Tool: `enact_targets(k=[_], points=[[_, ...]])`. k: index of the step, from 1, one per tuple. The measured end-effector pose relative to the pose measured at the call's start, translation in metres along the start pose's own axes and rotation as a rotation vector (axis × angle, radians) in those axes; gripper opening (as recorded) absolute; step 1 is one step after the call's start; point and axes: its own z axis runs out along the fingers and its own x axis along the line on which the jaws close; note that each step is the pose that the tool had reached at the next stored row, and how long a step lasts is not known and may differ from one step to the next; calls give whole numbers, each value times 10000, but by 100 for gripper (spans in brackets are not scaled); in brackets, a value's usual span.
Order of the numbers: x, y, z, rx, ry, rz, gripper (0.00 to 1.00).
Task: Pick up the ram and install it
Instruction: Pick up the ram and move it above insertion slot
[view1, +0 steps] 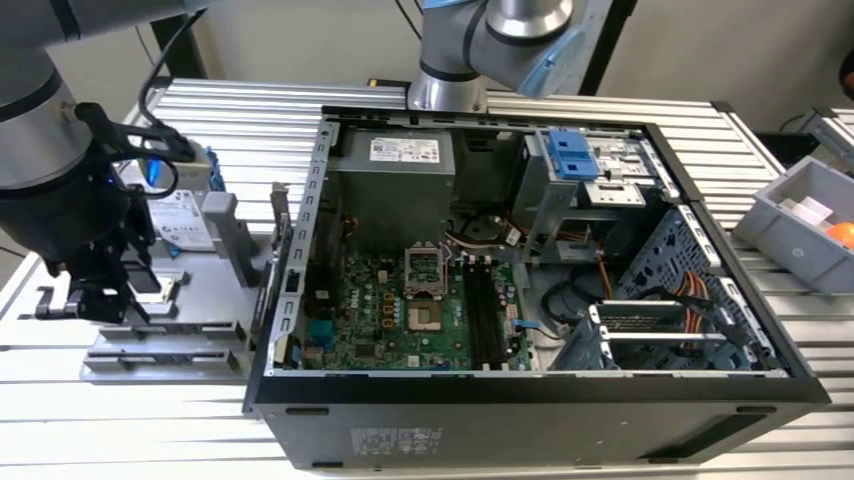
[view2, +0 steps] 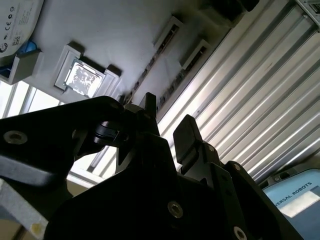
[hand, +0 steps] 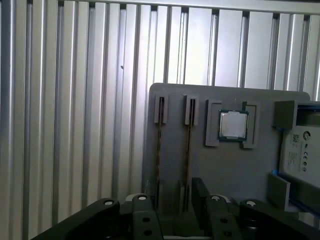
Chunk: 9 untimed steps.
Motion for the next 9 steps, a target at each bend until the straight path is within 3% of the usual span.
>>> enact_targets(k=[9], points=[[6,0,92,0,7,-7,100]])
